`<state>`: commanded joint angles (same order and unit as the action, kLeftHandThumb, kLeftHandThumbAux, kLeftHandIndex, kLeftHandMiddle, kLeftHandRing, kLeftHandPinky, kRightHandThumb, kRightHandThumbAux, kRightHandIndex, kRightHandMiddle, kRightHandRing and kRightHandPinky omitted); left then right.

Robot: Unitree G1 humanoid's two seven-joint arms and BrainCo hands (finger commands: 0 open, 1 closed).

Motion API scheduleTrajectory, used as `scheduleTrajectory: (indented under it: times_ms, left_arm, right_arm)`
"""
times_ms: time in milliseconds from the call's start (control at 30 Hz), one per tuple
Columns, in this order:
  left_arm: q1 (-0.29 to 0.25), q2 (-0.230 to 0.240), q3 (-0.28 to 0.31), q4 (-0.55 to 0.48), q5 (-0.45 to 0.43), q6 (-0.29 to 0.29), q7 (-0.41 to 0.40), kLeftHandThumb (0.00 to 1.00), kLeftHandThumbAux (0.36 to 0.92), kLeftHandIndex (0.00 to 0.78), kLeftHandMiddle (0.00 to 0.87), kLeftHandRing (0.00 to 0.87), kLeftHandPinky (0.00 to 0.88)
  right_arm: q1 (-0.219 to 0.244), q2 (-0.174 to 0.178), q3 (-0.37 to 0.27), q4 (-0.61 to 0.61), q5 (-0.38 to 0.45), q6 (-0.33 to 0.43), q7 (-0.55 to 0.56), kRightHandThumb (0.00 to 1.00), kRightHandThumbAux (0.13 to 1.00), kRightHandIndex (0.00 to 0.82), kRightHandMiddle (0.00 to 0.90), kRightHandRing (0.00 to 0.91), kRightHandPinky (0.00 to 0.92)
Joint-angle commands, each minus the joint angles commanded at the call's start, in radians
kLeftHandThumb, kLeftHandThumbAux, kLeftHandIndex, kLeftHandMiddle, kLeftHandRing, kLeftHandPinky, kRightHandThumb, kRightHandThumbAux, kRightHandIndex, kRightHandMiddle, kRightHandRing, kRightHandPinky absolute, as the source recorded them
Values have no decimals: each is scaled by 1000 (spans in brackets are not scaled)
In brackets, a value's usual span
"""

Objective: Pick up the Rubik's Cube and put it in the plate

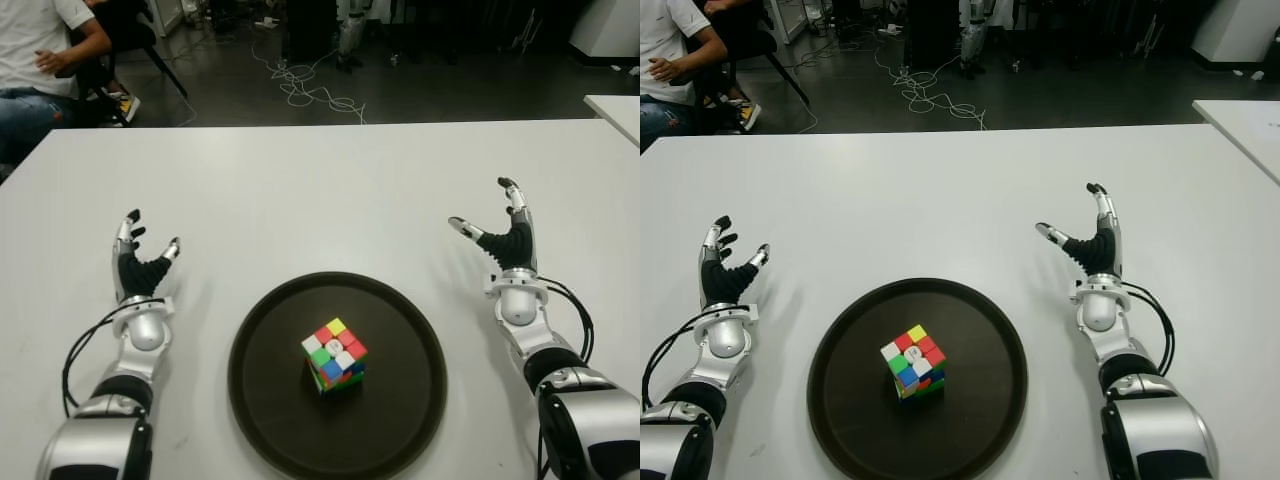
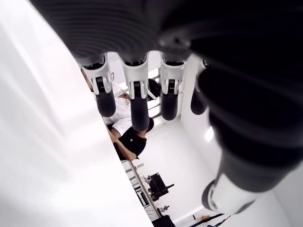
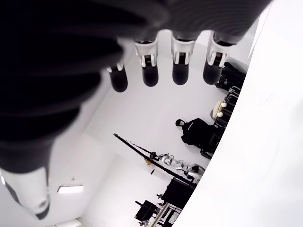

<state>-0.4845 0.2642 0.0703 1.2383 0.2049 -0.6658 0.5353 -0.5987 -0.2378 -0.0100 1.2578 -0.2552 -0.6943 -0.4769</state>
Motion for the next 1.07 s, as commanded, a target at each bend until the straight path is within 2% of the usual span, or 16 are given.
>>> scheduleTrajectory:
  times_ms: [100,200,467,667,800,1067]
  left_arm:
    - [0,0,2,1,-1,-1,-3,0,778,126,151,165,186]
    - [0,1,5,1,-5,-2,-14,0,785,119,142,151,152]
    - [0,0,13,2,-12,-3,-35,0,796,107,139,146,137]
    - [1,-3,14,-1,-10,-7,-32,0,797,102,138,140,123]
    - [1,-5,16,-2,-10,-9,-30,0,800,113,142,147,150]
    - [0,-7,21,-2,-15,-5,-38,0,799,112,135,137,120]
  right_arm:
    - [-1,1,-2,2,2,0,1,0,614,28,0,0,0]
    - [-4,4,-7,5,8,3,5,0,612,33,0,0,0]
    - [-4,6,-9,8,11,1,11,0,638,42,0,0,0]
    - [-3,8,-15,7,20,-2,25,0,655,33,0,0,0]
    - [-2,9,-21,6,33,-9,45,0,674,30,0,0,0]
    - [-2,8,-23,4,39,-23,61,0,672,43,0,0,0]
